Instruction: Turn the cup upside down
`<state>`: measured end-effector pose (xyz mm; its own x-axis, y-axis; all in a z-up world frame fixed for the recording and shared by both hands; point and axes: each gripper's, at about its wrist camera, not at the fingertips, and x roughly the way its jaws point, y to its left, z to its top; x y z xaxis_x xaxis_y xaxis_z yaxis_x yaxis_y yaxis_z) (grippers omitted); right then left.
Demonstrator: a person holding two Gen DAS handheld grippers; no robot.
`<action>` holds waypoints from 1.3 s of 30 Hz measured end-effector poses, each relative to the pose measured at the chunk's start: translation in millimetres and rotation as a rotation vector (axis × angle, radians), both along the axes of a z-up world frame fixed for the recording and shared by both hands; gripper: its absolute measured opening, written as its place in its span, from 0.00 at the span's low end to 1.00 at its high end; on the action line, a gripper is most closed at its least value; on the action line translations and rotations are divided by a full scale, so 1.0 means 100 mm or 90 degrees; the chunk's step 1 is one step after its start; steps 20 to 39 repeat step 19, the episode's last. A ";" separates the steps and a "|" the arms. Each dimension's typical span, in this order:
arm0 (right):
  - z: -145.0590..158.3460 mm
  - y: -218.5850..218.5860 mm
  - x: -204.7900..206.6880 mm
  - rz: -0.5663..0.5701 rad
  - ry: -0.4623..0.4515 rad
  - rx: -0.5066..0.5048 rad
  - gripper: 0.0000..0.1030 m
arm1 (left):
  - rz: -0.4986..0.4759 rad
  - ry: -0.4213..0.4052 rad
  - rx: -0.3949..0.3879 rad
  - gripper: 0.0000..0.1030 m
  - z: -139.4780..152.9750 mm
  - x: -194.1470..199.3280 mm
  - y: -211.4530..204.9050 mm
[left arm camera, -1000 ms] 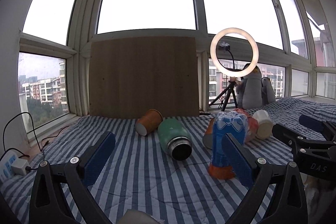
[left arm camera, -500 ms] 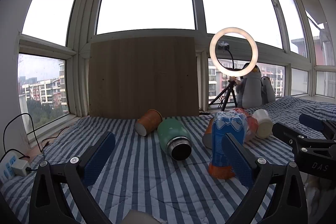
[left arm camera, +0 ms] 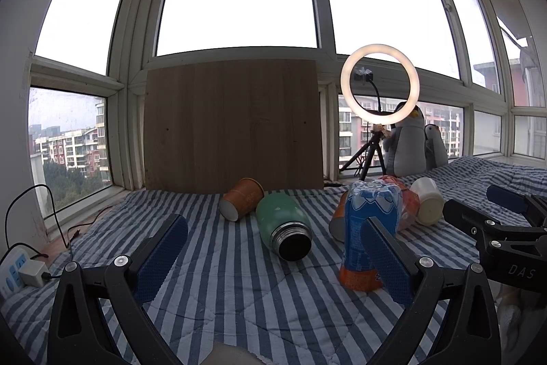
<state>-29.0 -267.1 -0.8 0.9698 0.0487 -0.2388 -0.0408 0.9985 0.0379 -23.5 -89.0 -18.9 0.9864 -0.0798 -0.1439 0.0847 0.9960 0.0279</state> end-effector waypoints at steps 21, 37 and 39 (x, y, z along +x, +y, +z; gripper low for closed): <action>0.00 0.01 0.00 -0.001 0.000 0.000 0.93 | -0.003 0.002 0.001 1.00 -0.02 0.01 0.00; 0.00 0.01 0.00 -0.001 0.000 0.000 0.93 | -0.003 0.002 0.001 1.00 -0.02 0.01 0.00; 0.00 0.01 0.00 -0.001 0.000 0.000 0.93 | -0.003 0.002 0.001 1.00 -0.02 0.01 0.00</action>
